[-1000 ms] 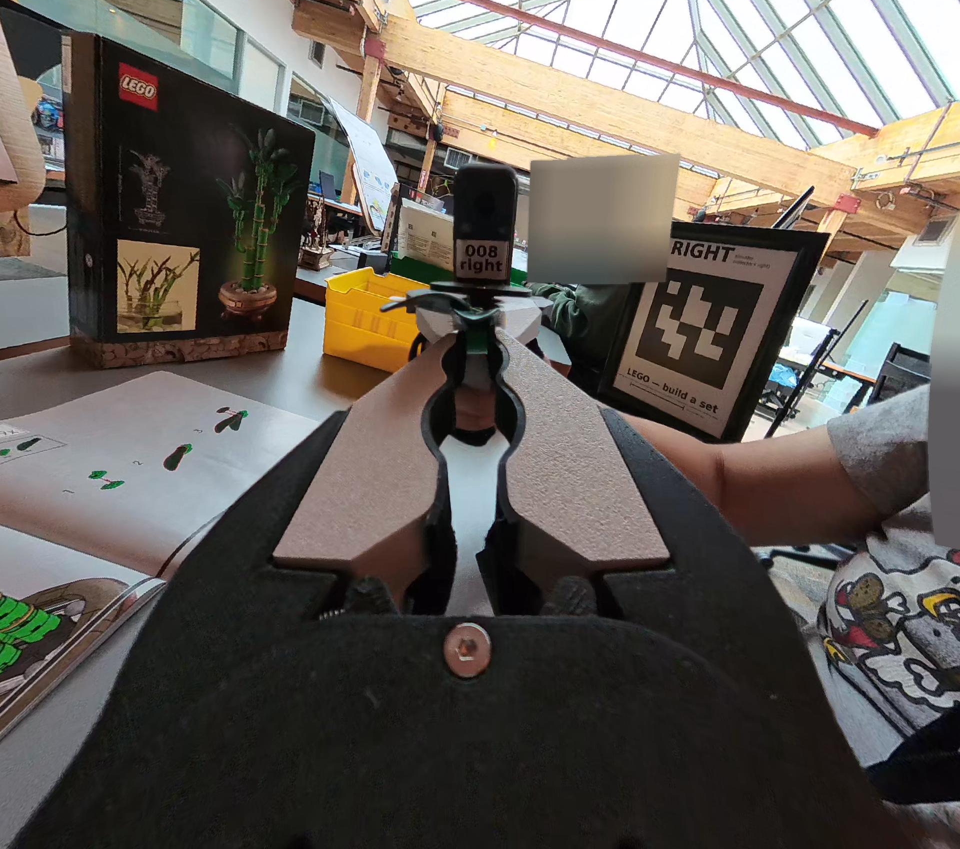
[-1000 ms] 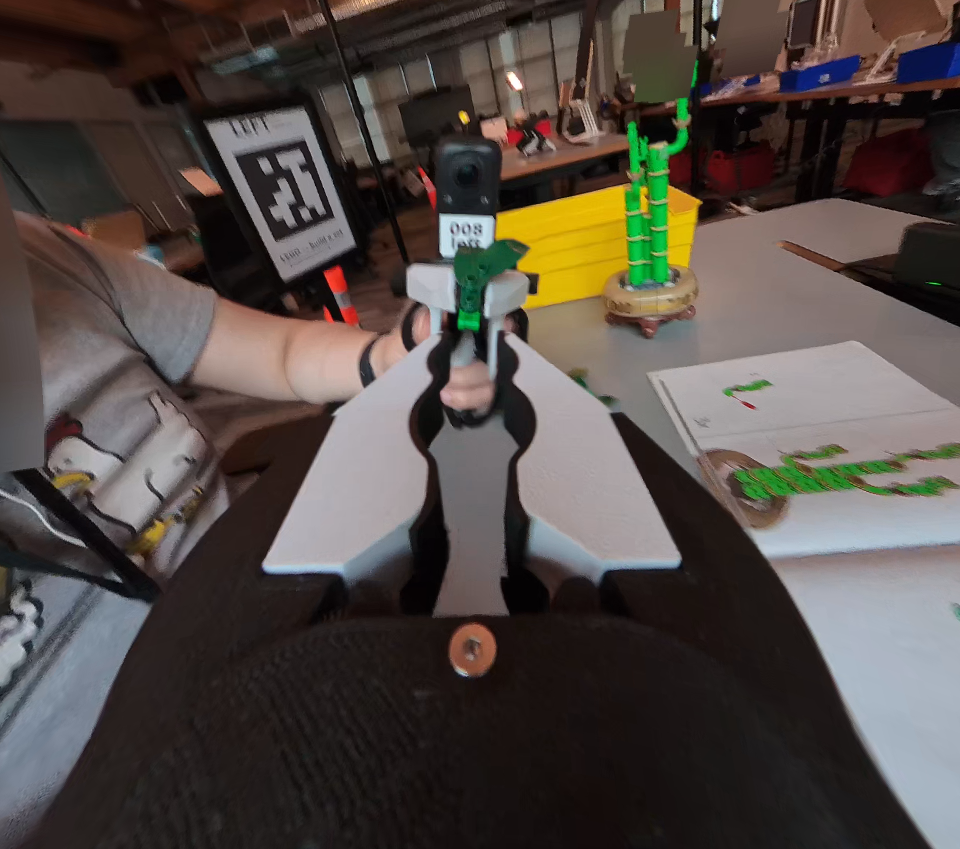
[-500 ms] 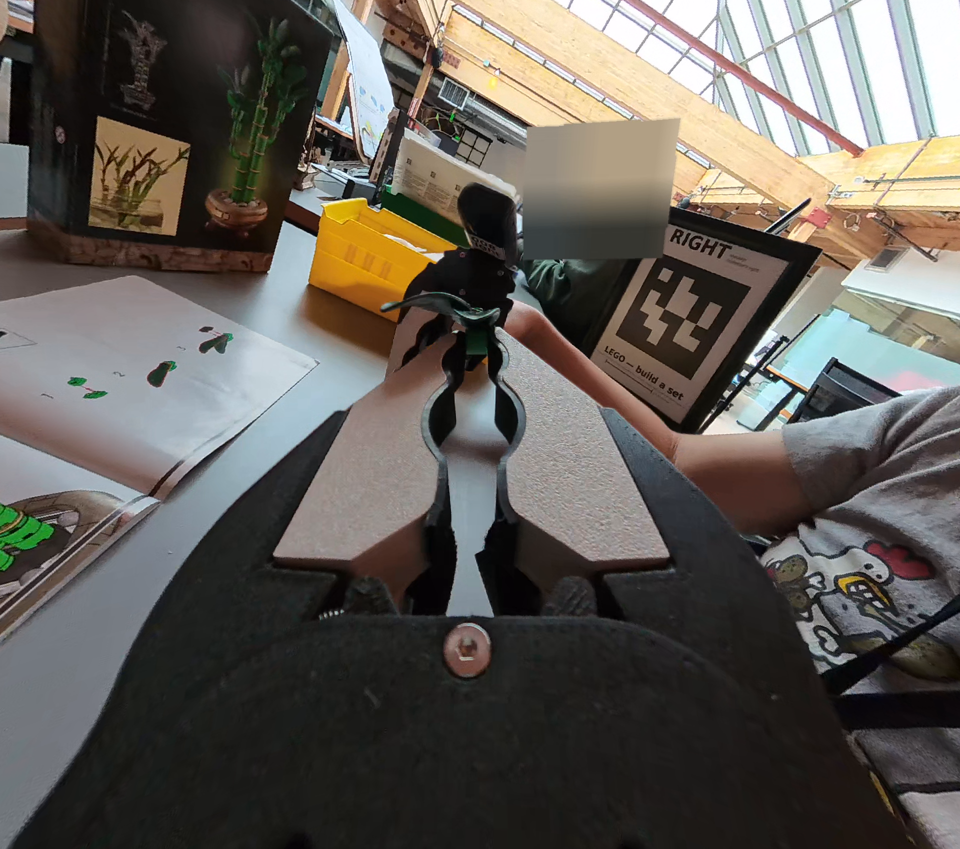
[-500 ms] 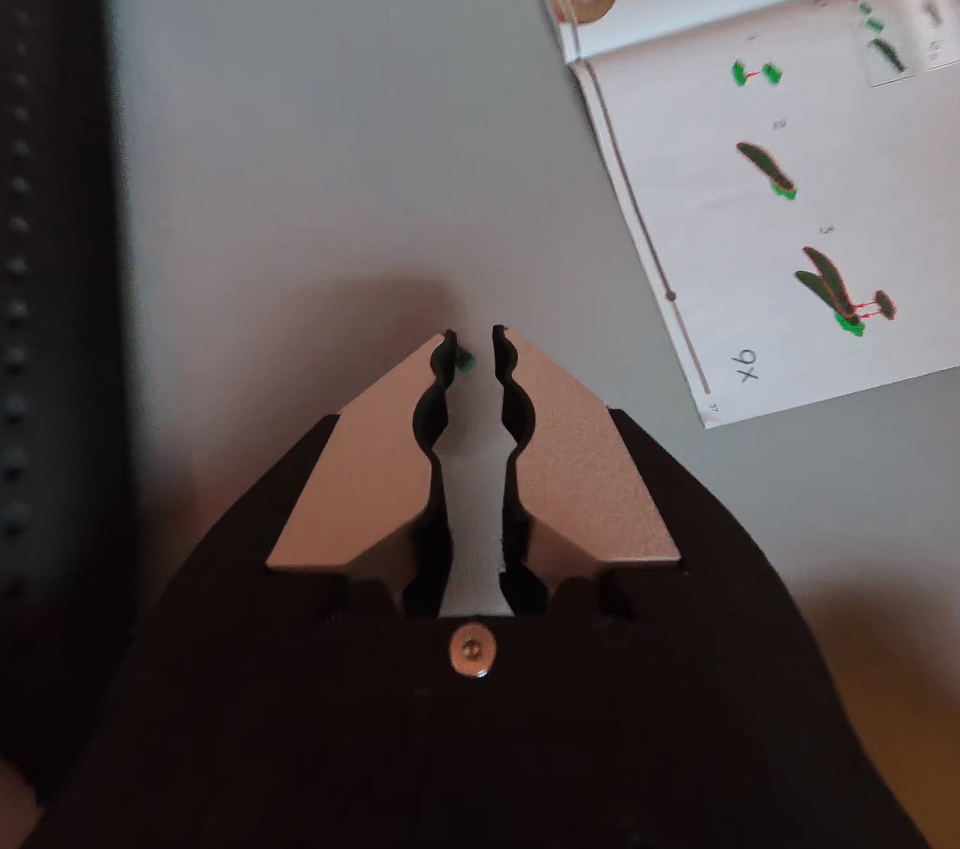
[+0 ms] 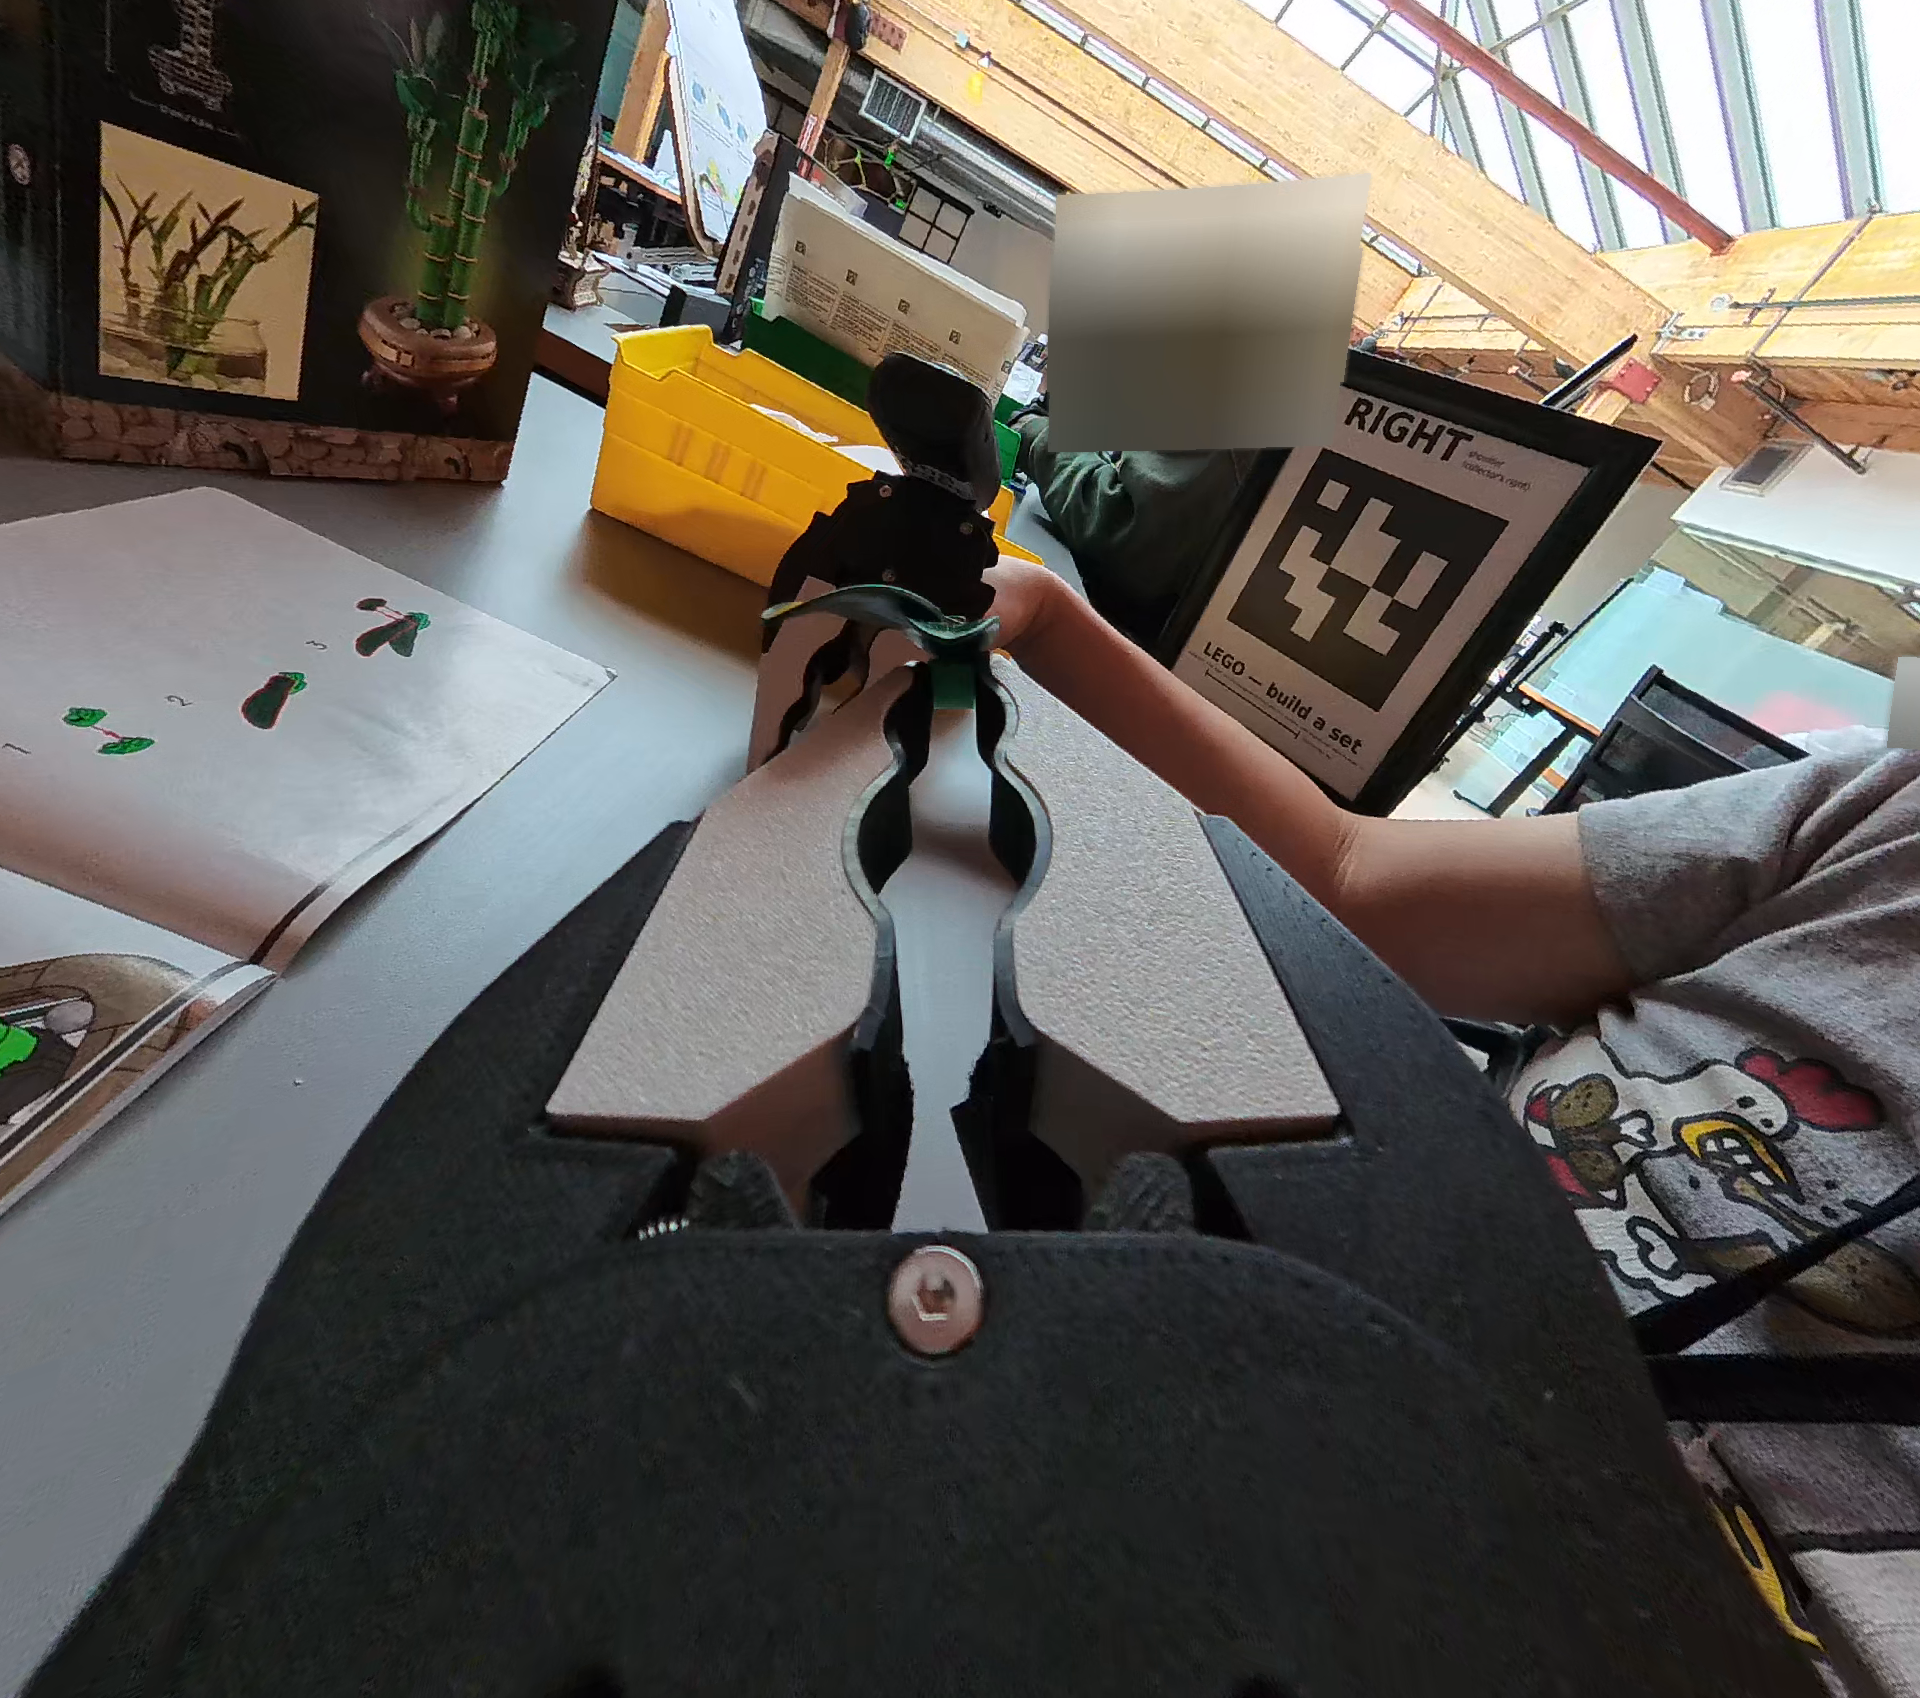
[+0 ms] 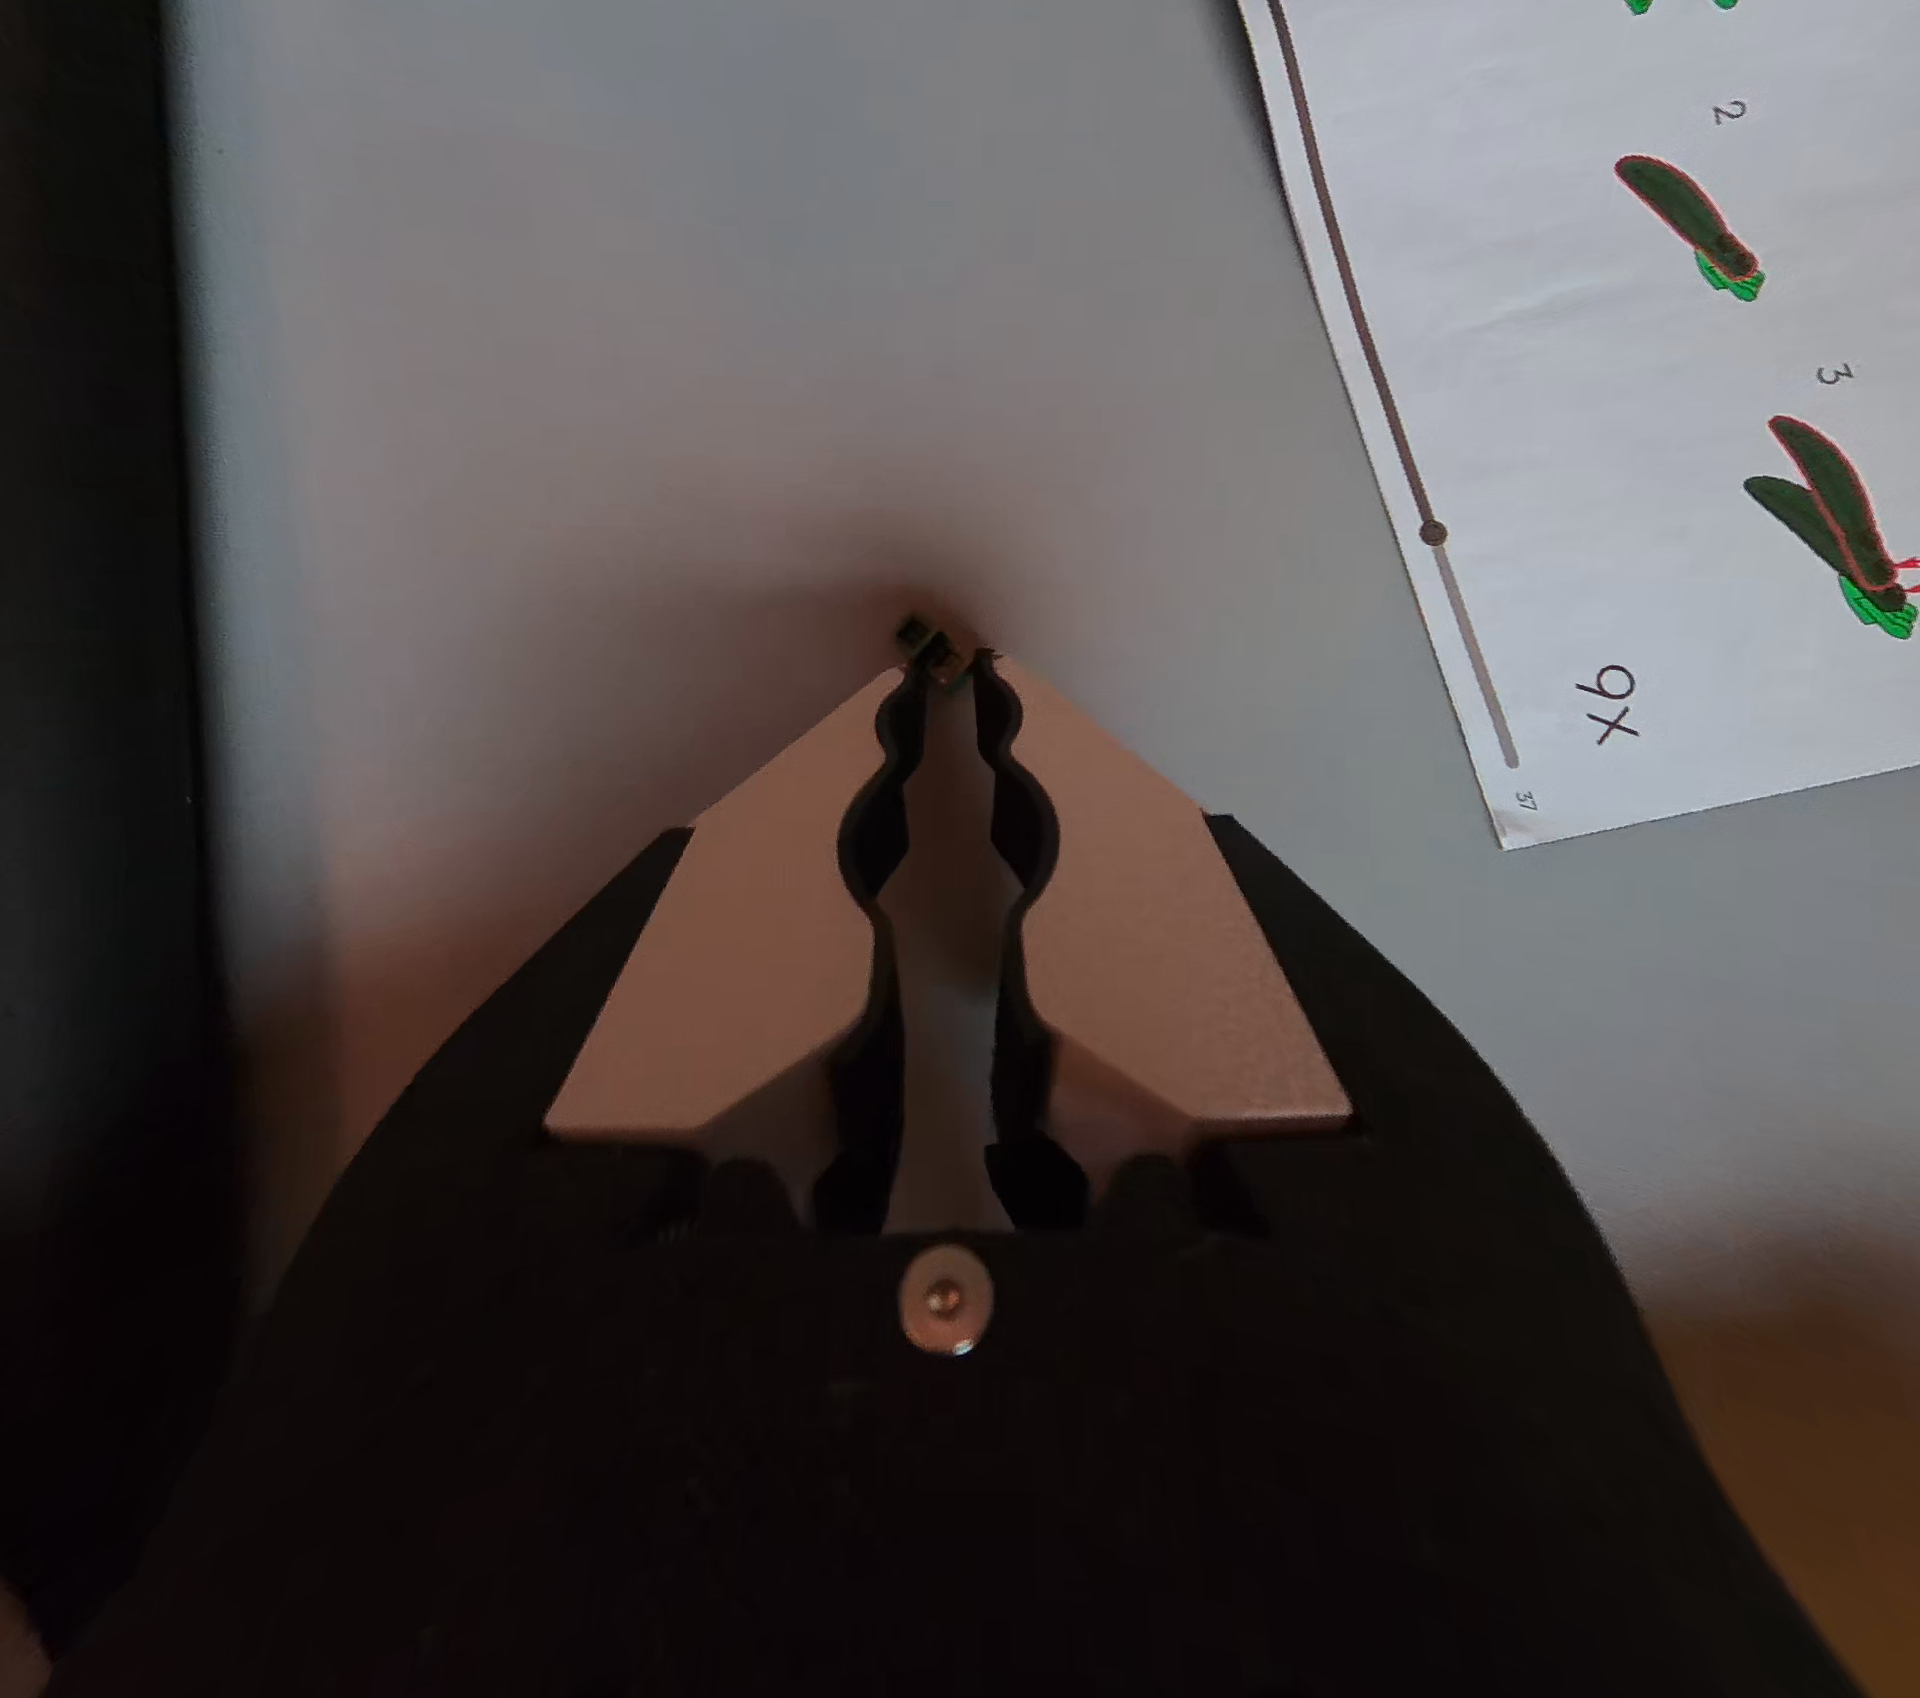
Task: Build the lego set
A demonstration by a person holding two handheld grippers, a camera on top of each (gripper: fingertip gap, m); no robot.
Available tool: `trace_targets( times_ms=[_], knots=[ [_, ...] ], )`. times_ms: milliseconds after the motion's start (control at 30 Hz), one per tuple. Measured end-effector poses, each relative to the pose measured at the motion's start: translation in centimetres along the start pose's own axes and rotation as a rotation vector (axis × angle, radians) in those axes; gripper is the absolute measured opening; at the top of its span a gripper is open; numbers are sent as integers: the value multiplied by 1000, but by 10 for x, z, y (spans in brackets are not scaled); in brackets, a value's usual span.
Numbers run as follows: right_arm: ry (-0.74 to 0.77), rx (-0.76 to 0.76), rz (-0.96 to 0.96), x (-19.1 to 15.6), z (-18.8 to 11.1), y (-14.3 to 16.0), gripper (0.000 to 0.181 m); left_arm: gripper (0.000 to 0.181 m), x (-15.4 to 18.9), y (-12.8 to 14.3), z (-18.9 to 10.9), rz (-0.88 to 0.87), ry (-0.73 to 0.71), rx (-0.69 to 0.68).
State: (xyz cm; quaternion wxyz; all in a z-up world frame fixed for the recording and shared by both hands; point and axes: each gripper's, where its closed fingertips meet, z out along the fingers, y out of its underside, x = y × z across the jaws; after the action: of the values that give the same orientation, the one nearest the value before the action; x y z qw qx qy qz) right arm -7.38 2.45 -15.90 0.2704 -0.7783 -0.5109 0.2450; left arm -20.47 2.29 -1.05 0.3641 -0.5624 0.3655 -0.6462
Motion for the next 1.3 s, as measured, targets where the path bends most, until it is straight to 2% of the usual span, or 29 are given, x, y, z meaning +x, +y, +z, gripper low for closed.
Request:
trace_targets(
  times_ms=[100,200,300,433,500,667,767,1033,1300],
  knots=[
    [23,-16,3,2,-2,1,7,5,0,-1,-1,4,-3,3],
    [133,-161,-23,10,-9,8,7,5,-3,-5,-4,14,-17,9],
    [252,-473,-118,15,-28,20,7,6,-10,-11,-10,30,-48,25],
    [297,-1017,-261,14,-58,42,7,5,-18,-21,-21,20,-73,63],
    [306,-1234,-310,15,-74,48,7,5,-19,-28,-26,19,-83,87],
    [299,-1543,-340,15,-87,51,7,5,-19,-40,-37,42,-107,129],
    [301,-1614,-333,12,-82,49,7,5,-20,-43,-39,44,-114,137],
    [292,-1577,-202,-2,-63,48,6,5,-18,-45,-40,20,-101,148],
    [287,-1600,-183,-9,-53,48,6,5,-17,-46,-40,-14,-78,162]
  ],
)
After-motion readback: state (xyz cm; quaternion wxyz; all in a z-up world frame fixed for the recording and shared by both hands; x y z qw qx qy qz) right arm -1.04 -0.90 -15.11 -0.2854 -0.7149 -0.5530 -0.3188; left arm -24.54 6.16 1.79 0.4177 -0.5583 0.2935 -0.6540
